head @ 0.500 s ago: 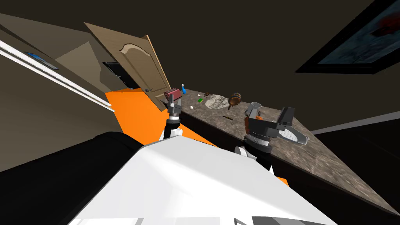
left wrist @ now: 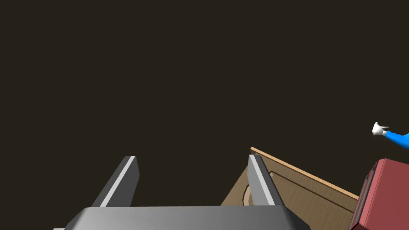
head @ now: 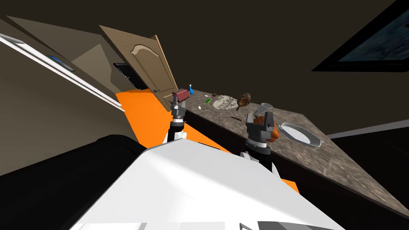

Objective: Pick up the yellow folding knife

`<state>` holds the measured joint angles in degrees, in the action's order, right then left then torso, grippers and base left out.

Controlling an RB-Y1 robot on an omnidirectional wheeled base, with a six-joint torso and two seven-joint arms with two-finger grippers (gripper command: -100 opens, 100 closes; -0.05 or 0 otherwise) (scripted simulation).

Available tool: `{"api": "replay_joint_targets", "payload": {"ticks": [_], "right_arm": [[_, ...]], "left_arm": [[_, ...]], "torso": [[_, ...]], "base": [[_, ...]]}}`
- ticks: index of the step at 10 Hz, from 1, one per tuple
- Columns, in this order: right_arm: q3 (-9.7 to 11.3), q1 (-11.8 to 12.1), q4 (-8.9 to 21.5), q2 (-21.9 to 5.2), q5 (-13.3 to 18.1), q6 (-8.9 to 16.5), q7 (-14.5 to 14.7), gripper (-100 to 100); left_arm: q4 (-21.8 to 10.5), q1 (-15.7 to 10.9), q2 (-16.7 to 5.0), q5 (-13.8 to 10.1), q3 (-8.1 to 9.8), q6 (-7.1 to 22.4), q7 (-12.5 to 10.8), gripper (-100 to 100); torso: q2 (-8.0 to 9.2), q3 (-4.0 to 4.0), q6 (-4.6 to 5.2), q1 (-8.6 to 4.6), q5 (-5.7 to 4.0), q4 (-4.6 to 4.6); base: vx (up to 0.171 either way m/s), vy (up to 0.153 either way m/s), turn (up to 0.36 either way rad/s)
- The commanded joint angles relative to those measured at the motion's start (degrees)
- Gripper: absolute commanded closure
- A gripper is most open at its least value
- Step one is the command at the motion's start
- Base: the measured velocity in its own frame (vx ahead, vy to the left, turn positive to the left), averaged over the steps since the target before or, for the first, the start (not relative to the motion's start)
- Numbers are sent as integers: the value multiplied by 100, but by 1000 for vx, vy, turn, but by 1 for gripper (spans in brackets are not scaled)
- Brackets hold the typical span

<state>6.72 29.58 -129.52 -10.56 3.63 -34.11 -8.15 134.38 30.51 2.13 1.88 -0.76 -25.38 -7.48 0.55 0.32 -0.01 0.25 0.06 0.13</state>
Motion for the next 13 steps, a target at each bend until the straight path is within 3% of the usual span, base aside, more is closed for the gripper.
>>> {"api": "replay_joint_targets", "payload": {"ticks": [1, 12, 13], "right_arm": [[48, -55, 74, -189, 41, 17, -12, -100], [519, -311, 964, -2009, 481, -146, -188, -100], [605, -366, 1150, -2163, 572, -178, -213, -100]], "left_arm": [[0, 0, 0, 0, 0, 0, 0, 0], [0, 1, 0, 0, 0, 0, 0, 0], [0, 1, -1, 0, 1, 0, 0, 0]], "torso": [[0, 0, 0, 0, 0, 0], [-25, -14, 0, -11, -3, -5], [-28, -15, 2, -14, -3, -5]], "base": [[-88, 43, 24], [-81, 46, 76], [-81, 59, 123]]}}
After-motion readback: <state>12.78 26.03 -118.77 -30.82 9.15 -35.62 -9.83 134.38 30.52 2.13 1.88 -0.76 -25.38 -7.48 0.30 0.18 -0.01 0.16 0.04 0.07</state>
